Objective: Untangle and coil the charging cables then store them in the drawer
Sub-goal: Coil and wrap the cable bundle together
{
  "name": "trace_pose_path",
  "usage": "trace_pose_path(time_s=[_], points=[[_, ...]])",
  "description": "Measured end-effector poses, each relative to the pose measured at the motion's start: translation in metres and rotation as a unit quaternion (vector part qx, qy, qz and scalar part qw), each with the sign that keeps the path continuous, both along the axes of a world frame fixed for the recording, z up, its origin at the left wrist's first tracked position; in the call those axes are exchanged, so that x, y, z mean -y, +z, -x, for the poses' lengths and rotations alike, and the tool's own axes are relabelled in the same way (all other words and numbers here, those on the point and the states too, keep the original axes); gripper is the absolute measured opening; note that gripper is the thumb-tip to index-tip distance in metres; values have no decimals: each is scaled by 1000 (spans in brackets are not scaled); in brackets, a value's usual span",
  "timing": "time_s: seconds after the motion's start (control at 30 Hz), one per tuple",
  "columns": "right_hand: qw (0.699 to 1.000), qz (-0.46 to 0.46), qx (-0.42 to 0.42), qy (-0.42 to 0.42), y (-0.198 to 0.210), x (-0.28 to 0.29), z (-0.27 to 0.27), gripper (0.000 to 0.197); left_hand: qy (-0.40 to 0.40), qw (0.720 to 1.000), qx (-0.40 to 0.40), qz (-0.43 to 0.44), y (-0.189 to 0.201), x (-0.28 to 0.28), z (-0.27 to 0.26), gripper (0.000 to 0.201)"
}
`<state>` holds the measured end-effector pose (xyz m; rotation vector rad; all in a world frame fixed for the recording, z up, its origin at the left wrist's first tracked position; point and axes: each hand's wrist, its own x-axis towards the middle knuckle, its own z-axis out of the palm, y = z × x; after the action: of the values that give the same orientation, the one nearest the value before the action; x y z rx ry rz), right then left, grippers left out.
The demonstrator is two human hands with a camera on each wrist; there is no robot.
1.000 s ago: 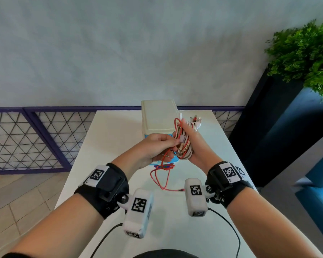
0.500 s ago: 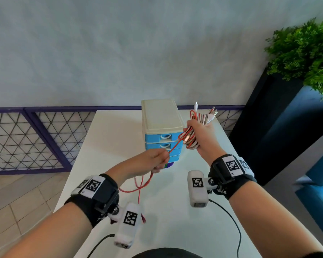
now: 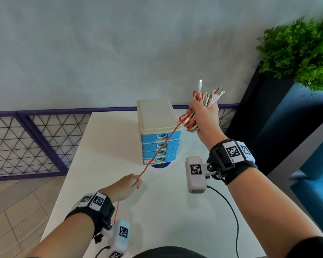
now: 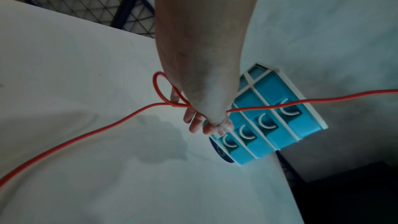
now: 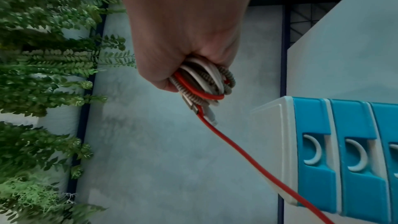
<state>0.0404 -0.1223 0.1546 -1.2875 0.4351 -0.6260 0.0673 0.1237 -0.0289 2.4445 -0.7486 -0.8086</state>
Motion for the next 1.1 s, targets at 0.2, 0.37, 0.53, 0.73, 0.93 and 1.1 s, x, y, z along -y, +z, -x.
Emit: trace_pose_path(time_s=[0.2,0.37,0.53,0.73,0.93,1.1], points=[[1000,9,15,-20,7,6,0,20,25,1000,-18,6,-6,-11,0,28],[991,81,-51,93,-2,9,1,12,143,989,-28,24,0,-6,-17,28],[881,344,-216,241,-30,-15,10,14,167,979,17,119,43,12,-36,24],[892,314,-211,247,-63,-31,8,21,115,976,-59,177,101,36,-27,19],[915,271,-200,224,-64,-38,3,28,77,979,105,158,110,58,-12,15],[923,273,-205,180,-67,-32,2,18,142,964,69,216,99,56,-20,19]])
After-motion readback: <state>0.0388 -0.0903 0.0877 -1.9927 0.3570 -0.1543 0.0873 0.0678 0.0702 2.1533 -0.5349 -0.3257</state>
